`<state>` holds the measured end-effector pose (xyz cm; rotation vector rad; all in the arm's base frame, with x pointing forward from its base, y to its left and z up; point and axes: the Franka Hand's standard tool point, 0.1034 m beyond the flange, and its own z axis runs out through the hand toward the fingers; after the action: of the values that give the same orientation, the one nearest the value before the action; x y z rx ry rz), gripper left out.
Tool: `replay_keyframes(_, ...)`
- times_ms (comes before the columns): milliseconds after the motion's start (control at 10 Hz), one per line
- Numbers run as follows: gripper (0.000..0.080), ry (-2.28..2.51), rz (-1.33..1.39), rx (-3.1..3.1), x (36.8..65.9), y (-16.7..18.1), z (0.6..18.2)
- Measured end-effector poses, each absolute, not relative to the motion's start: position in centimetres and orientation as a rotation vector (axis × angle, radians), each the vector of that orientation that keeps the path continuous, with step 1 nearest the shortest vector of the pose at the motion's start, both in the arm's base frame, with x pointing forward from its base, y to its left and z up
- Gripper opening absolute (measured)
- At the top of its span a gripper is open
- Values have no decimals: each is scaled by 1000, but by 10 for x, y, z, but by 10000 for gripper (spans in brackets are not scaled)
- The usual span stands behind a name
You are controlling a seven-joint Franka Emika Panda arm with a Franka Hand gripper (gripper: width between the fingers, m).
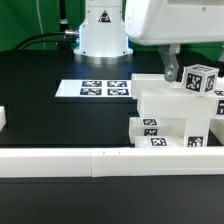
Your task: Assemble chair
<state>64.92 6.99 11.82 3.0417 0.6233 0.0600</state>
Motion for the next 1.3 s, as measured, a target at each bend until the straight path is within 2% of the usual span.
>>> replay_keyframes(200,285,623,60,3042,649,70,118)
replay_keyframes(500,284,537,61,3060,649,70,118)
replay_keyframes(1300,284,-697,96,3046,649,69,117)
